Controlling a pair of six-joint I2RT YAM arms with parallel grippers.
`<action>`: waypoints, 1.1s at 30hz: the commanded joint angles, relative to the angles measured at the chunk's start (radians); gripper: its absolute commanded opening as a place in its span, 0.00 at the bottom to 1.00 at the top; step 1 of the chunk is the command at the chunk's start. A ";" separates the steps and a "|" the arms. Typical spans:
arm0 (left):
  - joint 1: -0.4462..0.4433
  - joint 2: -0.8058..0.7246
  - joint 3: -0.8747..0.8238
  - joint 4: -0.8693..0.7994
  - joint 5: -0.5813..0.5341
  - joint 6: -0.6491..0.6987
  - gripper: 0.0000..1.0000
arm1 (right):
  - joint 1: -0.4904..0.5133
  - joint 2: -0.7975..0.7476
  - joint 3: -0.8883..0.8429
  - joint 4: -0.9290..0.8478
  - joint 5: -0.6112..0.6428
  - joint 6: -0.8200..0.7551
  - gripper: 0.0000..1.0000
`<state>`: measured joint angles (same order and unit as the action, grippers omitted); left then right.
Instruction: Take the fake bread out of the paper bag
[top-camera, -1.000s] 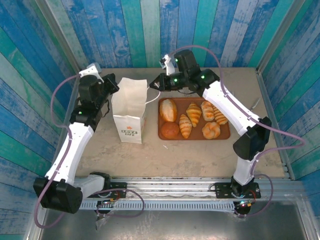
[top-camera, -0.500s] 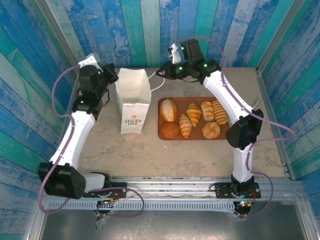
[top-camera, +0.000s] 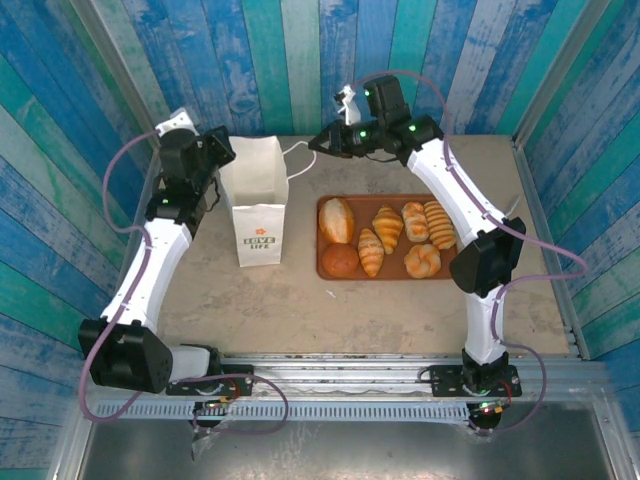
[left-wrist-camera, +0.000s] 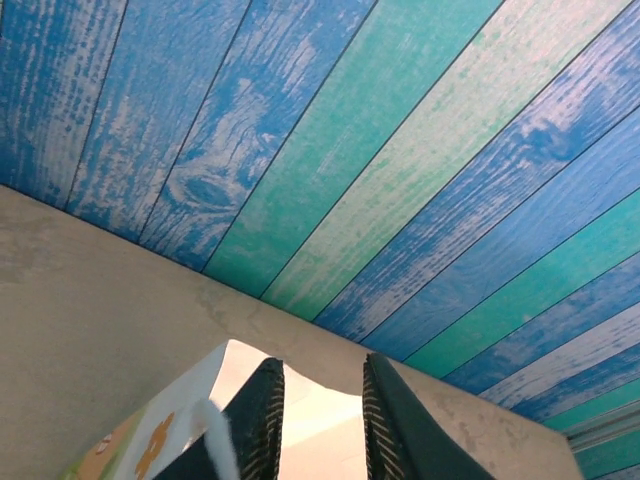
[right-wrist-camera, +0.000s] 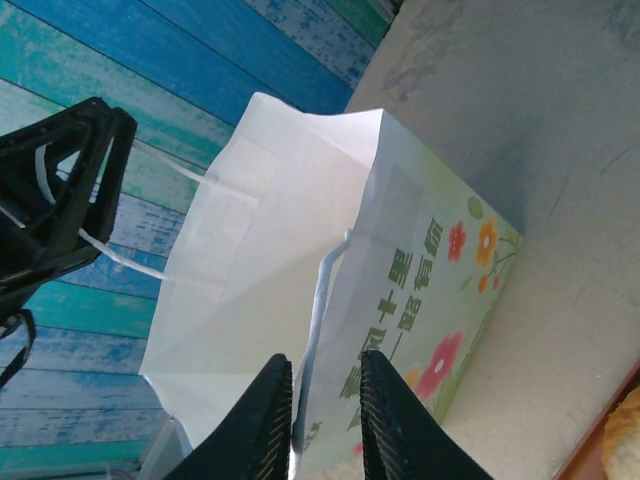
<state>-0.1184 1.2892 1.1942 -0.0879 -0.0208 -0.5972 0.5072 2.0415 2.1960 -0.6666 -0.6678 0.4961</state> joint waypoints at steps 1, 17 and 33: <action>0.003 -0.069 -0.033 -0.021 -0.049 0.031 0.30 | 0.004 -0.025 0.002 -0.015 -0.043 -0.014 0.25; 0.005 -0.259 -0.042 -0.172 -0.169 0.109 0.79 | 0.011 -0.239 -0.149 -0.013 0.070 -0.093 0.61; 0.005 -0.676 -0.344 -0.078 -0.262 0.165 1.00 | -0.052 -1.054 -1.047 0.347 0.997 -0.448 1.00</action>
<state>-0.1165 0.6090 0.8608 -0.2188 -0.2886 -0.4755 0.4828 1.0370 1.2354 -0.4507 0.1555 0.1165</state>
